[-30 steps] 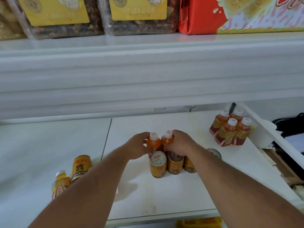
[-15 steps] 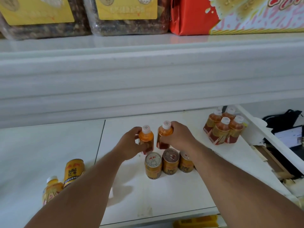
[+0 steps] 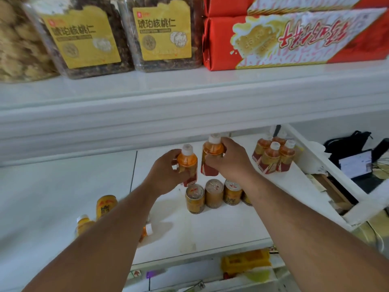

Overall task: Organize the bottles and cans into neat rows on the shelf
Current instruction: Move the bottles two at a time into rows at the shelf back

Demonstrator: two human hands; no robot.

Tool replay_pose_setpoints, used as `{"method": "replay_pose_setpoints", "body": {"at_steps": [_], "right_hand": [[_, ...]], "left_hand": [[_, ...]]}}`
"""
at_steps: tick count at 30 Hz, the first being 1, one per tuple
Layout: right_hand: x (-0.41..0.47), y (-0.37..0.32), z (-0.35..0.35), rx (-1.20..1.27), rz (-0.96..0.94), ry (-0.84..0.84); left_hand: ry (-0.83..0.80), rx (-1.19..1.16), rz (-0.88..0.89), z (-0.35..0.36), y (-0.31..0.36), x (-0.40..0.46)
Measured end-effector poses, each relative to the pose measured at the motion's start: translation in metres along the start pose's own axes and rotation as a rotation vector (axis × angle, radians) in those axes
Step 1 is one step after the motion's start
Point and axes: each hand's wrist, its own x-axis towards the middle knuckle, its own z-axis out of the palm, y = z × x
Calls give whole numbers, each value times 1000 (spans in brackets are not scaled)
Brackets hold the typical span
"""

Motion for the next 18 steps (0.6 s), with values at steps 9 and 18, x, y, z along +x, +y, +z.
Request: {"method": "replay_pose_setpoints", "body": {"at_steps": [9,18], "right_hand": [[-58,2,-37,31,-30,-3],[-126,19,-74,41,2,-14]], "left_hand": [[15,-22,-19,22,42,-64],[20,-18,-16,49,73,-136]]}}
